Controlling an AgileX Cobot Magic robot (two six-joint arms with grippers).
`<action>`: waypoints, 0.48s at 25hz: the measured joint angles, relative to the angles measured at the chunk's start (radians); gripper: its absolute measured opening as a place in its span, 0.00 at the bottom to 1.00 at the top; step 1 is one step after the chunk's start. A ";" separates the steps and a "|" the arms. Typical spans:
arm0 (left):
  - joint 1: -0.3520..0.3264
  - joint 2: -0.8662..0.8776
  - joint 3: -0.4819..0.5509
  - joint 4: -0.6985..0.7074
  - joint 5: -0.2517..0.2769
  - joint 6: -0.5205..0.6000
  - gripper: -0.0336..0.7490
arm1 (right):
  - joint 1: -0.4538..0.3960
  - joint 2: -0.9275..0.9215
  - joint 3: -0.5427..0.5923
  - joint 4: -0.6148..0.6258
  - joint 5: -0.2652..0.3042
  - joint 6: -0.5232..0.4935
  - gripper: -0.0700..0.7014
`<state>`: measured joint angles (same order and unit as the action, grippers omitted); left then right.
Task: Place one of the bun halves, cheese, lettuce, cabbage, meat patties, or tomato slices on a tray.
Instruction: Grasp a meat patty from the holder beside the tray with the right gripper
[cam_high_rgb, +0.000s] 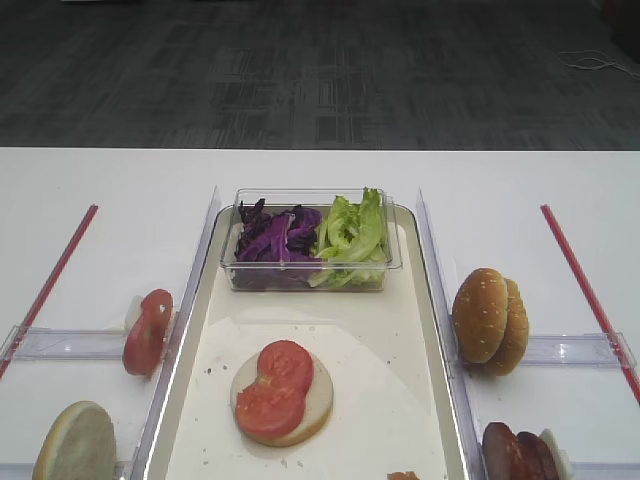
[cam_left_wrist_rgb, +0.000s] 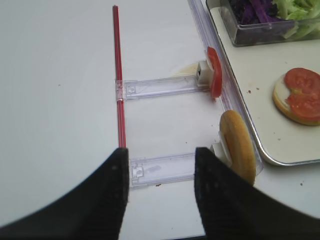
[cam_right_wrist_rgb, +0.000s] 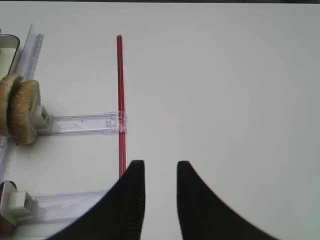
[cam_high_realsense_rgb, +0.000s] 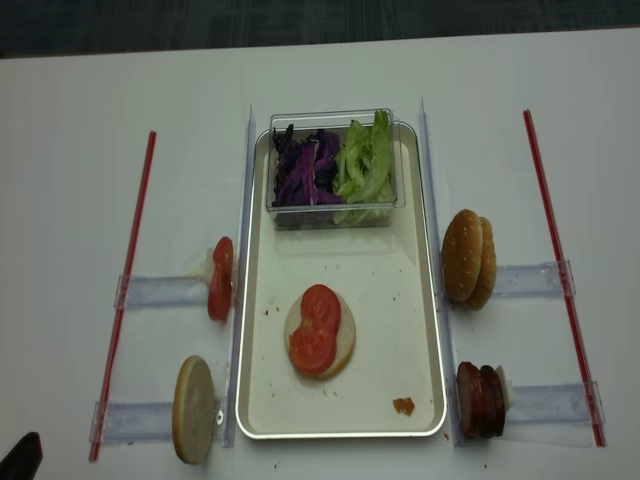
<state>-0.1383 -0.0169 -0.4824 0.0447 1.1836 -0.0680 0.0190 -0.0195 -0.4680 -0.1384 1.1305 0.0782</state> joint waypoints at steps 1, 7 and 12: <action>0.000 0.000 0.000 0.000 0.000 0.000 0.42 | 0.000 0.000 0.000 0.002 0.000 0.002 0.35; 0.000 0.000 0.000 0.000 0.000 0.000 0.42 | 0.000 0.000 0.000 0.004 0.003 0.002 0.40; 0.000 0.000 0.000 0.000 0.000 0.000 0.42 | 0.000 0.000 -0.002 0.013 0.013 0.002 0.75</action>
<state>-0.1383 -0.0169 -0.4824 0.0447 1.1836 -0.0680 0.0190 -0.0195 -0.4699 -0.1255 1.1439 0.0801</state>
